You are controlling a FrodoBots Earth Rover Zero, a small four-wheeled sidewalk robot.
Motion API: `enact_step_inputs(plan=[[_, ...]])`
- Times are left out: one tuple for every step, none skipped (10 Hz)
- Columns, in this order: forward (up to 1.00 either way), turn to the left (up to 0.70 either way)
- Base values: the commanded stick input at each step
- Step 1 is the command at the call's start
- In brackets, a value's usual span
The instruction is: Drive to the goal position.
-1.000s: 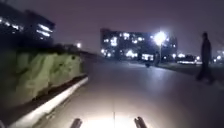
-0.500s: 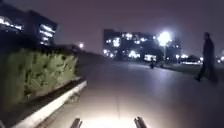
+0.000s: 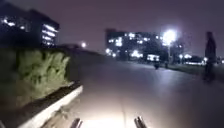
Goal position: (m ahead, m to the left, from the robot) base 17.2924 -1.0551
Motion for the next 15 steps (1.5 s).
enact_step_inputs(plan=[[1.00, 0.00], [1.00, 0.00], [1.00, 0.00], [1.00, 0.00], [1.00, 0.00], [1.00, 0.00], [1.00, 0.00], [1.00, -0.24], [1.00, -0.40], [1.00, -0.40], [1.00, -0.40], [1.00, -0.29], [1.00, -0.07], [1.00, 0.00], [1.00, 0.00]])
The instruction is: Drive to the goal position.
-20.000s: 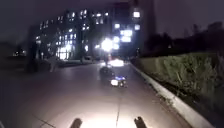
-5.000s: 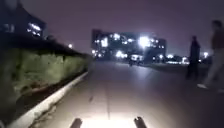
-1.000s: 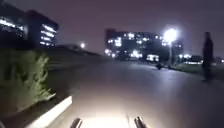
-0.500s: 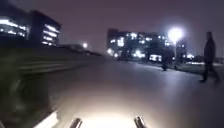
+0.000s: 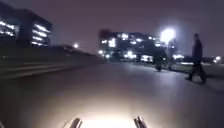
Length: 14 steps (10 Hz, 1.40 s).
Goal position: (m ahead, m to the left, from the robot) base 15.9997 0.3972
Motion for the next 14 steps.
enact_step_inputs(plan=[[1.00, 0.00], [1.00, 0.00], [1.00, 0.00], [1.00, 0.00], [1.00, 0.00], [1.00, 0.00], [1.00, 0.00], [1.00, 0.00], [1.00, 0.00], [1.00, -0.09], [1.00, -0.40], [1.00, -0.40], [1.00, -0.26], [1.00, 0.00]])
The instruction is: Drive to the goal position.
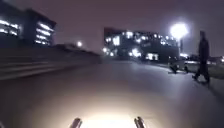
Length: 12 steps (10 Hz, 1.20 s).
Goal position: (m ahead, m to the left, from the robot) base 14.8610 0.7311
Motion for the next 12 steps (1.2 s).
enact_step_inputs(plan=[[1.00, 0.00], [1.00, 0.00], [1.00, 0.00], [1.00, 0.00], [1.00, 0.00], [1.00, 0.00], [1.00, 0.00], [1.00, 0.00], [1.00, 0.00], [1.00, -0.40], [1.00, -0.40], [1.00, -0.40]])
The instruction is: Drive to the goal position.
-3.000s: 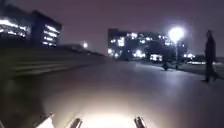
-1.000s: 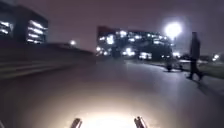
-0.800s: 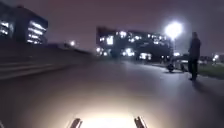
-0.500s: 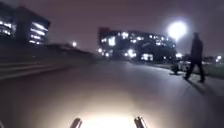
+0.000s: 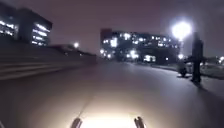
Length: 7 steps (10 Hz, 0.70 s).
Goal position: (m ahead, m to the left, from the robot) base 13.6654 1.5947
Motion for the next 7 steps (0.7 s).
enact_step_inputs(plan=[[1.00, 0.00], [1.00, 0.00], [1.00, 0.00], [1.00, 0.00], [1.00, 0.00], [1.00, 0.00], [1.00, 0.00]])
